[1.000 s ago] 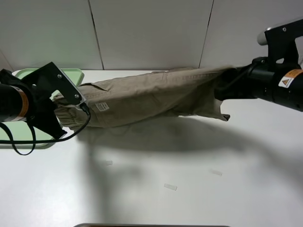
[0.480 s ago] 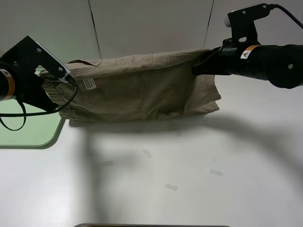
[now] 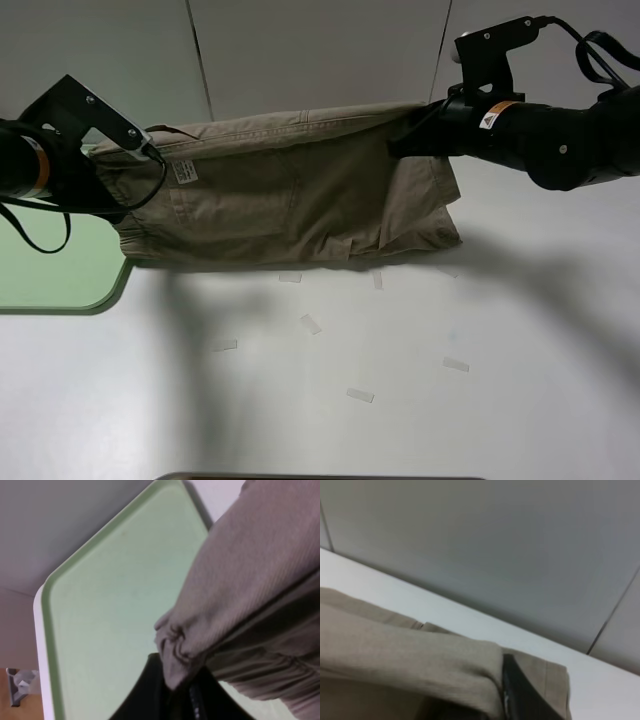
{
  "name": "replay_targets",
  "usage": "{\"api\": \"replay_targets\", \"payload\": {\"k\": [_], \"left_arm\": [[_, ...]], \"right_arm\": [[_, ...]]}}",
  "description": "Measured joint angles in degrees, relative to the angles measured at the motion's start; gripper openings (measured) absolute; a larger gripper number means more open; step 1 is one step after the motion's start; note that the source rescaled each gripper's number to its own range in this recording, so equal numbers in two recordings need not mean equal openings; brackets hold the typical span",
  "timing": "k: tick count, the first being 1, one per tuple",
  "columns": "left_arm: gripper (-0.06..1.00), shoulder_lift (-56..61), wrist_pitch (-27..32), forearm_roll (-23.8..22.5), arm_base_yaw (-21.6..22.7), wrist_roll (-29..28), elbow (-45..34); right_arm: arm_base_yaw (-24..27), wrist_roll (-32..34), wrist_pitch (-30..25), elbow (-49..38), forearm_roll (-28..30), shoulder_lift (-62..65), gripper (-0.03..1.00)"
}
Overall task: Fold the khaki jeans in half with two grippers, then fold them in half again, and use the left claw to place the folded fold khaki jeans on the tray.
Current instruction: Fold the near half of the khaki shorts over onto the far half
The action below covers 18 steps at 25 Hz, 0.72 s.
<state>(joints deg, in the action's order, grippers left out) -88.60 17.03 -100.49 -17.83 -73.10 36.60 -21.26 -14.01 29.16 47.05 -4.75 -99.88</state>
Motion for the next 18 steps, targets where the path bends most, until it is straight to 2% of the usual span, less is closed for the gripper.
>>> {"api": "replay_targets", "payload": {"k": [10,12,13,14,16,17,18], "left_arm": [[0.00,-7.3,1.2,-0.4,0.0,0.0,7.4],[0.00,-8.2,1.6,-0.5,0.0,0.0,7.8],[0.01,-8.7,1.9,-0.5,0.0,0.0,7.8],[0.02,-9.1,2.5,-0.5,0.0,0.0,7.8],[0.13,-9.6,4.0,-0.1,0.1,-0.6,7.8],[0.21,-9.7,4.9,0.0,0.3,-1.2,7.9],[0.33,-9.8,5.6,0.2,0.6,-2.0,8.0]], "right_arm": [[2.2,-1.1,4.8,0.1,-1.2,-5.8,0.00],[2.2,-1.1,6.5,0.1,-1.3,-6.6,0.03],[2.2,-1.1,7.1,0.1,-1.3,-6.7,0.08],[2.2,-1.1,7.8,0.1,-1.4,-6.6,0.18],[2.6,-1.1,10.6,0.1,-2.3,-6.6,0.47],[2.8,-1.1,12.0,0.1,-2.8,-6.6,0.66],[3.0,-1.1,13.8,0.1,-3.4,-6.6,0.80]]}}
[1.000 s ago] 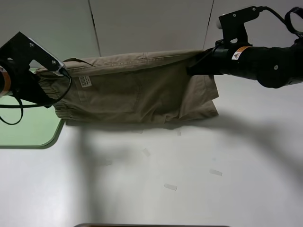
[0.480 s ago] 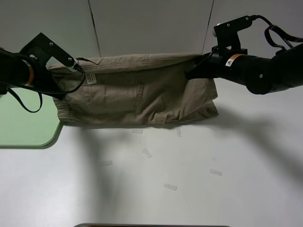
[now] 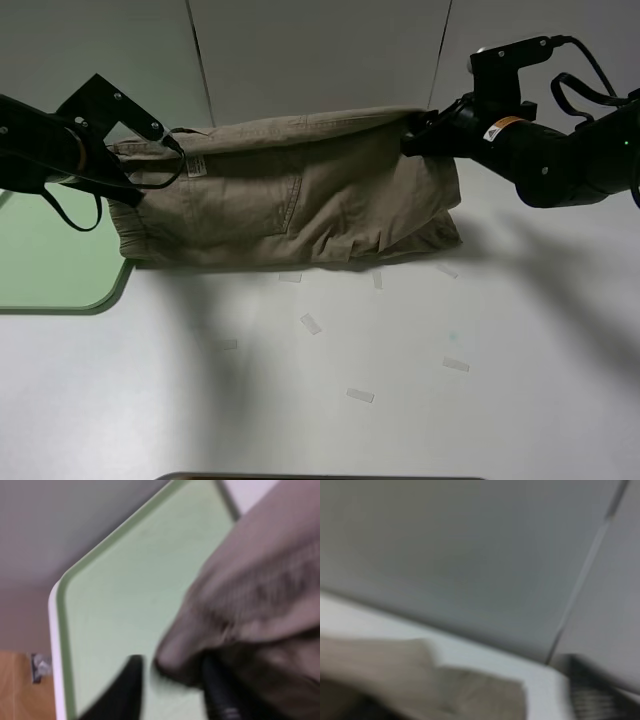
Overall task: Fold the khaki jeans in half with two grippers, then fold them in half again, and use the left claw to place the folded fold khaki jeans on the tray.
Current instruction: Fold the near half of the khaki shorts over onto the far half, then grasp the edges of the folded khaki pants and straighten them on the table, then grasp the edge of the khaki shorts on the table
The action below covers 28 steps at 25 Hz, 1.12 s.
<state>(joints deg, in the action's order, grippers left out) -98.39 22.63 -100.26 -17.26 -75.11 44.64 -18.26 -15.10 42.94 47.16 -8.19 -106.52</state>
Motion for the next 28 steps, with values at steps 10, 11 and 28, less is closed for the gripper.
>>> {"api": "replay_targets", "payload": {"k": [10,11,28], "left_arm": [[0.81,0.0,11.7,0.3,0.1,-8.9,0.9],[0.81,0.0,12.6,0.3,0.1,-8.9,0.9],[0.82,6.0,15.1,0.5,-4.5,1.3,0.9]], "right_arm": [[0.2,-3.4,9.4,0.0,-0.8,0.0,1.00],[0.2,-3.4,9.4,0.0,-0.8,0.0,1.00],[0.2,-5.9,-3.7,0.1,-3.0,7.1,1.00]]}}
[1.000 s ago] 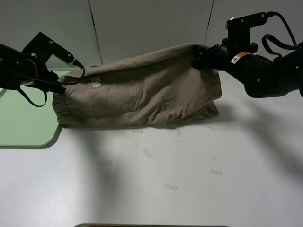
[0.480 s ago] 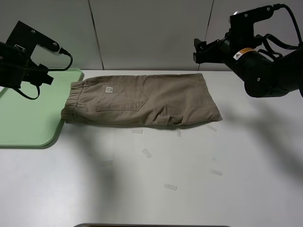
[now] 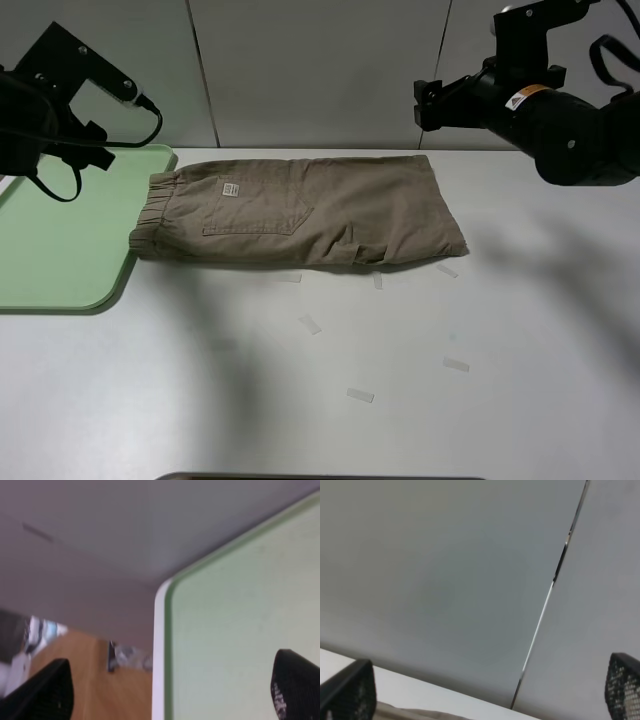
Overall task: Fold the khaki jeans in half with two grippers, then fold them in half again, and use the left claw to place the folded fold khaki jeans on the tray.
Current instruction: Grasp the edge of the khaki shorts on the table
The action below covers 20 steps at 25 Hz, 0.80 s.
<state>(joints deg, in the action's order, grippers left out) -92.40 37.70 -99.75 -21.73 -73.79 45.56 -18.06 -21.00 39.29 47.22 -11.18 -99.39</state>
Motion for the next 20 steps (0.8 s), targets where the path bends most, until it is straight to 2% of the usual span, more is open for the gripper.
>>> {"api": "replay_targets", "payload": {"k": [6,13,16,20], "left_arm": [[0.82,8.9,0.0,0.0,-5.0,1.1,0.0],[0.82,25.8,2.3,0.3,-9.4,1.4,0.0],[0.82,34.8,3.4,3.9,-10.1,1.4,0.0],[0.83,46.9,3.0,12.9,-10.1,2.7,0.0]], "right_arm": [[0.0,-3.0,-8.7,0.0,-0.1,8.0,1.00],[0.0,-4.1,-15.7,0.0,-0.1,17.1,1.00],[0.0,-4.1,-18.4,0.0,-0.1,20.1,1.00],[0.0,-4.1,-21.3,0.0,-0.1,22.3,1.00]]}}
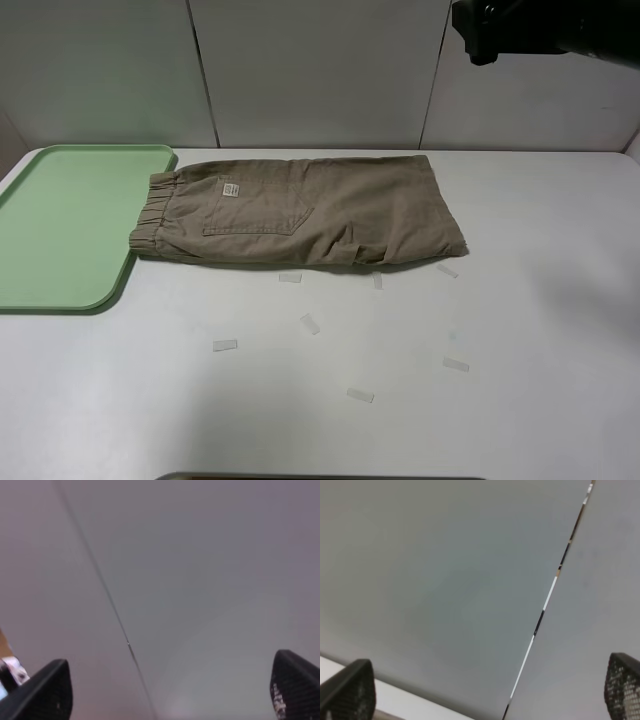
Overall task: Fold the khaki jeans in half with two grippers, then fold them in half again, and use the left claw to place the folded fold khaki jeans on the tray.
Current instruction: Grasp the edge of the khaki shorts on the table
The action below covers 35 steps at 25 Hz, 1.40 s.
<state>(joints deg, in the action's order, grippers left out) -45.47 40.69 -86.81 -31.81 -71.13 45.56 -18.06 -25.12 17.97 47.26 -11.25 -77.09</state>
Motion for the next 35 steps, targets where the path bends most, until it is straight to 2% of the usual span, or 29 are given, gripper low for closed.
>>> {"api": "replay_targets", "payload": {"k": [3,5,7,11,13,15,17,20,27,35], "left_arm": [[0.89,8.3,-3.9,10.3,0.0,5.5,0.0],[0.94,13.1,-5.8,19.9,0.0,11.7,0.0],[0.98,16.7,-5.4,32.1,0.0,20.3,0.0],[1.00,21.1,0.9,55.3,0.0,38.7,0.0],[1.00,21.7,4.4,64.8,0.0,46.5,0.0],[1.00,21.7,7.8,73.2,0.0,53.0,0.0],[1.00,21.7,10.1,78.6,-0.1,57.6,0.0],[1.00,21.7,13.6,82.6,-0.1,60.9,0.0],[1.00,21.8,24.1,83.5,-0.1,63.8,-1.4],[1.00,21.8,24.7,83.5,-0.1,66.3,-11.4]], "right_arm": [[0.0,0.0,-1.7,0.0,-0.1,0.8,1.00],[0.0,0.0,-2.7,0.0,-0.1,1.3,1.00],[0.0,0.0,-3.0,0.0,-0.1,1.8,1.00],[0.0,0.0,-4.0,0.0,-0.1,2.3,1.00],[0.0,0.0,-4.7,0.0,-0.1,2.3,1.00],[0.0,0.0,-5.1,0.0,0.0,2.3,1.00],[0.0,0.0,-5.6,0.0,0.0,2.3,1.00],[0.0,0.0,-5.7,0.0,0.0,2.3,1.00],[0.0,0.0,-5.9,0.0,0.0,2.3,1.00],[0.0,0.0,-5.9,0.0,0.0,2.3,1.00]]}}
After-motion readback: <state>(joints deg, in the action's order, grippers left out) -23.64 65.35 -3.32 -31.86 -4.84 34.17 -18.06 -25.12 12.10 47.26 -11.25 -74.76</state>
